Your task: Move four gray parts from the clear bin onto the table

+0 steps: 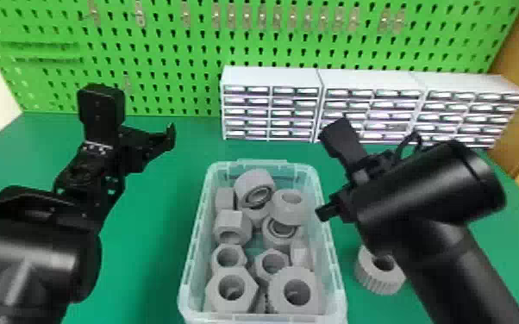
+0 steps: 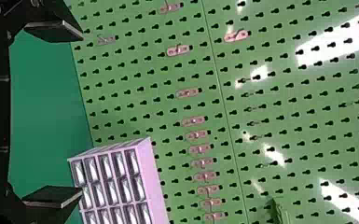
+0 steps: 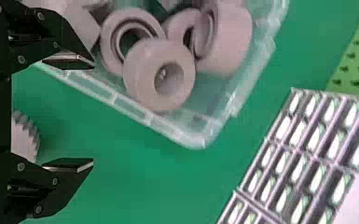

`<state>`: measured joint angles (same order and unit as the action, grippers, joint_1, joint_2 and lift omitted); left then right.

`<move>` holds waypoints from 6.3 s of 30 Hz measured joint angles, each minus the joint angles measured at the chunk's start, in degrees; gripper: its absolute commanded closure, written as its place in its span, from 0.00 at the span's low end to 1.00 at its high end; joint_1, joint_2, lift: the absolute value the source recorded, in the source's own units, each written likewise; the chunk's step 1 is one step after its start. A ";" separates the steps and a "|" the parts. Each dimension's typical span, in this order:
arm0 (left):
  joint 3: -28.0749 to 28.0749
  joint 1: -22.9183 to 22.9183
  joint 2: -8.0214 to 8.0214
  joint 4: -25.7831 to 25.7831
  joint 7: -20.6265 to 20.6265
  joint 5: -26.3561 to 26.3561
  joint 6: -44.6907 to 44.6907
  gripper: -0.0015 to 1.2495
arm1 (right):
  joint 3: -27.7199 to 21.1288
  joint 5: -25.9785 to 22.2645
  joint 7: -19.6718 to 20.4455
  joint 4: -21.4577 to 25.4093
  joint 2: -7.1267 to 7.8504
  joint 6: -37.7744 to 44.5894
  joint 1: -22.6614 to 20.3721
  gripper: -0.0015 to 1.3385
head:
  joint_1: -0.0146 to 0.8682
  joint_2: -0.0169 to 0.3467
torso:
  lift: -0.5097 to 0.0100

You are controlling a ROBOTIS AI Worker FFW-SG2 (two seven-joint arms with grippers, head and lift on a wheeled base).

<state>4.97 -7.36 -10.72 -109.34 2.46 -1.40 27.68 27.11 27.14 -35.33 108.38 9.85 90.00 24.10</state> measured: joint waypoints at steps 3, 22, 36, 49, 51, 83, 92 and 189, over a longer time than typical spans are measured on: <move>-0.02 -0.02 0.00 0.00 0.00 0.00 0.00 0.10 | 1.51 -1.10 0.00 -0.72 0.10 0.00 0.53 0.39 | 0.79 0.12 | 0.89; 0.28 -0.11 0.00 0.00 0.00 -0.18 0.08 0.10 | 7.22 -10.30 0.00 -6.07 1.54 0.00 3.55 0.39 | 0.79 0.12 | 0.89; 0.25 -0.11 0.00 0.00 0.00 -0.18 0.18 0.10 | 7.41 -10.44 0.00 -6.16 1.87 0.00 4.12 0.39 | 0.79 0.12 | 0.89; 0.29 -0.12 -0.09 0.00 0.07 -0.10 0.18 0.10 | 7.53 -10.59 -0.04 -6.00 2.03 0.00 4.74 0.39 | 0.79 0.12 | 0.89; 0.26 -0.12 -0.09 0.00 0.09 -0.09 0.18 0.10 | 7.62 -10.64 -0.04 -5.99 2.02 0.00 4.74 0.39 | 0.79 0.12 | 0.89; 0.56 -0.26 -0.09 0.34 0.17 -0.16 0.19 0.10 | 7.95 -11.71 -0.05 -12.72 -0.55 -7.09 9.31 0.39 | 0.79 0.12 | 0.89; 0.62 -0.20 -0.09 0.44 0.16 -0.16 0.19 0.10 | 7.17 -14.39 -0.03 -19.37 -1.68 -13.61 10.67 0.39 | 0.79 0.12 | 0.89; 0.66 -0.12 -0.09 0.74 0.44 -0.09 0.18 0.10 | 1.91 -12.74 0.08 -20.41 -1.76 -29.52 9.83 0.89 | 0.79 0.12 | 0.89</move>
<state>5.63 -7.49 -10.81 -108.60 2.90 -1.49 27.86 29.02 14.39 -35.25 87.97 8.08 60.48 33.93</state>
